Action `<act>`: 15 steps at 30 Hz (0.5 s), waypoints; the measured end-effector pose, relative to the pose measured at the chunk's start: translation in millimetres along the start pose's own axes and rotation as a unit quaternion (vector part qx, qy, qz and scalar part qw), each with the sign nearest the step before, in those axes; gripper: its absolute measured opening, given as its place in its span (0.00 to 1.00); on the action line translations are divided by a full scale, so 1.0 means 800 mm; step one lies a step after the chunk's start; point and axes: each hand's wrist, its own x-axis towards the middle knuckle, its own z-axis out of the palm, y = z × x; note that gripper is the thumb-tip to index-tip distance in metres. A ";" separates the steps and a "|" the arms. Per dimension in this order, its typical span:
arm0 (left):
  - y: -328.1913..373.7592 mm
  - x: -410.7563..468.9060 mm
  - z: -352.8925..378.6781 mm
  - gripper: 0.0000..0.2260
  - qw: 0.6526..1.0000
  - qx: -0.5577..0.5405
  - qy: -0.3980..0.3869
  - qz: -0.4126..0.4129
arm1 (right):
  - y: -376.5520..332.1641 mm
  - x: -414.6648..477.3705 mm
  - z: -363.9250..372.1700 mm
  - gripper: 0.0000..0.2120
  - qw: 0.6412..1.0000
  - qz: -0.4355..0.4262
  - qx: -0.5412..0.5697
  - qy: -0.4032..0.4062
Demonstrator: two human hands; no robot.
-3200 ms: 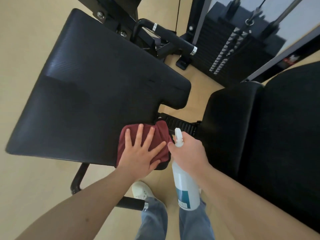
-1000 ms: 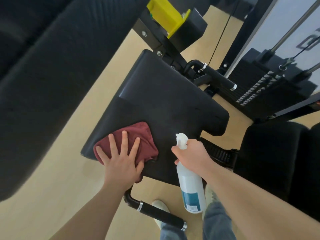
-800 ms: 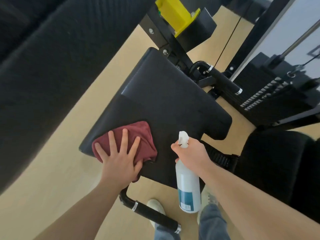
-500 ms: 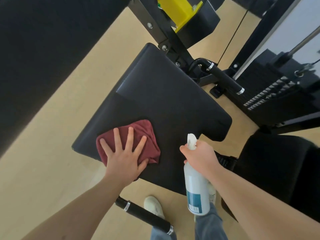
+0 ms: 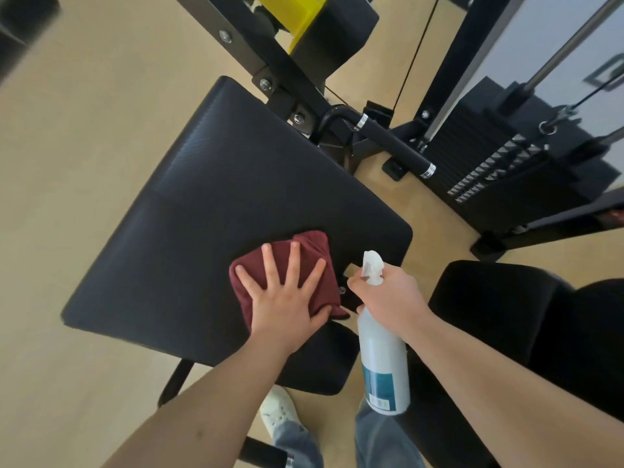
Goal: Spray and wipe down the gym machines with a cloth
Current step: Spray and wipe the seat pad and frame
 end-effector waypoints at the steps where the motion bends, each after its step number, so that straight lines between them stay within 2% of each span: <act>1: 0.009 0.013 -0.005 0.38 1.000 -0.005 0.005 0.001 | 0.001 0.003 -0.005 0.12 1.000 -0.005 -0.002 -0.002; 8: 0.021 0.095 -0.044 0.35 0.998 0.007 0.044 0.033 | 0.007 0.015 -0.035 0.09 0.999 -0.036 0.016 -0.022; 15: -0.023 0.052 -0.027 0.30 0.996 0.017 0.063 0.063 | -0.014 0.016 -0.029 0.09 0.997 -0.063 0.004 -0.042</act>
